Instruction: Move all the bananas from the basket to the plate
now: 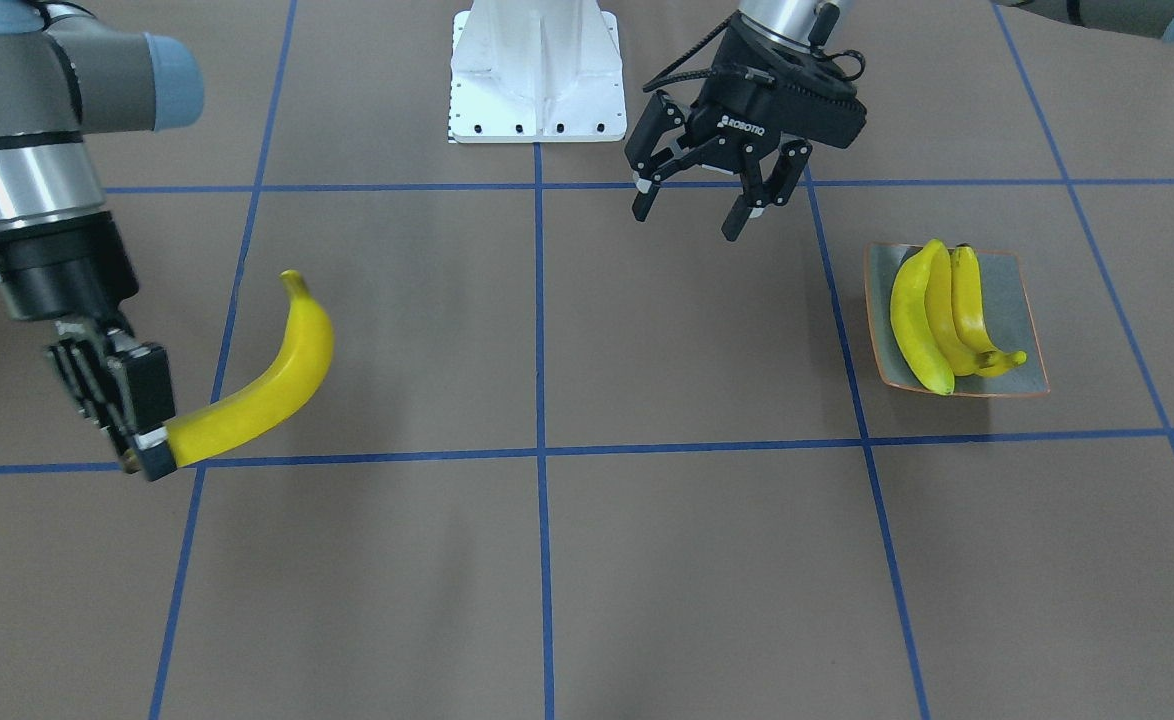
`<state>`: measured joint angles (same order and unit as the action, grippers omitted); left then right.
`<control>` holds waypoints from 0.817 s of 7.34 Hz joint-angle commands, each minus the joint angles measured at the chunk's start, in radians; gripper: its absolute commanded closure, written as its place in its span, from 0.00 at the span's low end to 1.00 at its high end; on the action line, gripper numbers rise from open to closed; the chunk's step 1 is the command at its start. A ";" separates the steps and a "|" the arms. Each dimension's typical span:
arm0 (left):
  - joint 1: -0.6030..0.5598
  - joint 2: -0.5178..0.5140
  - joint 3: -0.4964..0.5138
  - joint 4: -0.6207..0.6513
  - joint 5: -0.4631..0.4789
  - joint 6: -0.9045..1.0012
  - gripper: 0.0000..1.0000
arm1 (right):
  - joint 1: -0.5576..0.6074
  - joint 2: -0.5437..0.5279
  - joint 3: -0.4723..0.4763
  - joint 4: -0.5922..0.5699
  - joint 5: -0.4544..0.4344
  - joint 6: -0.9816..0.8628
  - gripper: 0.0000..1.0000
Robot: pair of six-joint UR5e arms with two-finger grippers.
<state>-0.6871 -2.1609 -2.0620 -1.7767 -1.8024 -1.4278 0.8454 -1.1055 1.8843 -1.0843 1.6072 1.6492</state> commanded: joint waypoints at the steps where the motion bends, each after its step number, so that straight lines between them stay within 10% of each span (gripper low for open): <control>1: 0.033 -0.014 0.020 -0.060 0.000 -0.065 0.00 | -0.075 0.045 0.029 0.000 0.000 0.018 1.00; 6: 0.087 -0.034 0.019 -0.119 0.000 -0.125 0.00 | -0.183 0.055 0.117 0.000 0.000 0.018 1.00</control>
<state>-0.6055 -2.1942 -2.0428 -1.8859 -1.8025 -1.5483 0.6884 -1.0527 1.9843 -1.0845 1.6076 1.6674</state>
